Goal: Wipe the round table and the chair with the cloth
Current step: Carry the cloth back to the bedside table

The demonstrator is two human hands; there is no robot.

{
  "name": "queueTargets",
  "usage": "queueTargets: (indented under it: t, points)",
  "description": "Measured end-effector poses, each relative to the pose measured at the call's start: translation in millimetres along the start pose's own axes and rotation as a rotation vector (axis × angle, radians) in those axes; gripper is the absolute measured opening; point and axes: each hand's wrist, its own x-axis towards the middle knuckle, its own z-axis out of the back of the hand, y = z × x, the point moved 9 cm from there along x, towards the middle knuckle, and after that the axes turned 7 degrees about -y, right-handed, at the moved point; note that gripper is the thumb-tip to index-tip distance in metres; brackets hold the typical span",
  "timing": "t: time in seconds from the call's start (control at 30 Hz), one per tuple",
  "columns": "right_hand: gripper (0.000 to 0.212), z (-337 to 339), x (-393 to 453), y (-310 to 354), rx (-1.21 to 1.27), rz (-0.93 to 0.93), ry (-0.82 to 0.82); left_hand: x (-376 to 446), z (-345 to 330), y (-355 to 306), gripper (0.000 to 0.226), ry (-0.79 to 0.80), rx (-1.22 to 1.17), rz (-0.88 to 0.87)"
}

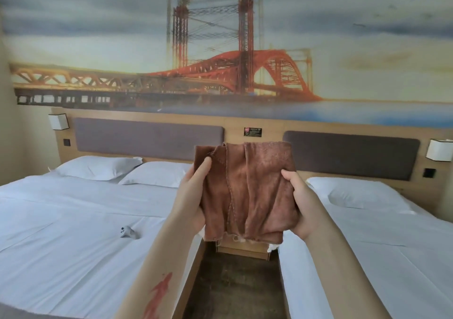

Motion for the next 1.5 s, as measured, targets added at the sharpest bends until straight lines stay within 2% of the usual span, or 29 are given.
queueTargets:
  t: [0.07,0.17,0.27,0.4,0.7,1.03,1.5]
  points:
    - [0.03,-13,44,8,0.025,0.013,-0.017,48,-8,-3,0.03,0.119,0.044,0.003]
    - [0.024,-24,102,16,0.031,0.043,-0.048,115,-13,2,0.039,0.175,0.092,0.008]
    - [0.016,-27,154,23,0.036,0.101,-0.062,176,-17,14,0.037,0.16,0.135,-0.026]
    - [0.02,-24,219,21,0.036,0.133,-0.076,244,-22,33,0.038,0.134,0.172,-0.087]
    - [0.018,-19,406,10,0.043,0.132,-0.018,419,-35,101,0.035,0.063,0.144,-0.091]
    - [0.021,22,663,42,0.061,0.128,0.023,654,-114,179,0.033,0.052,0.144,-0.107]
    - [0.025,46,914,45,0.096,0.096,-0.029,904,-159,265,0.037,0.082,0.129,-0.083]
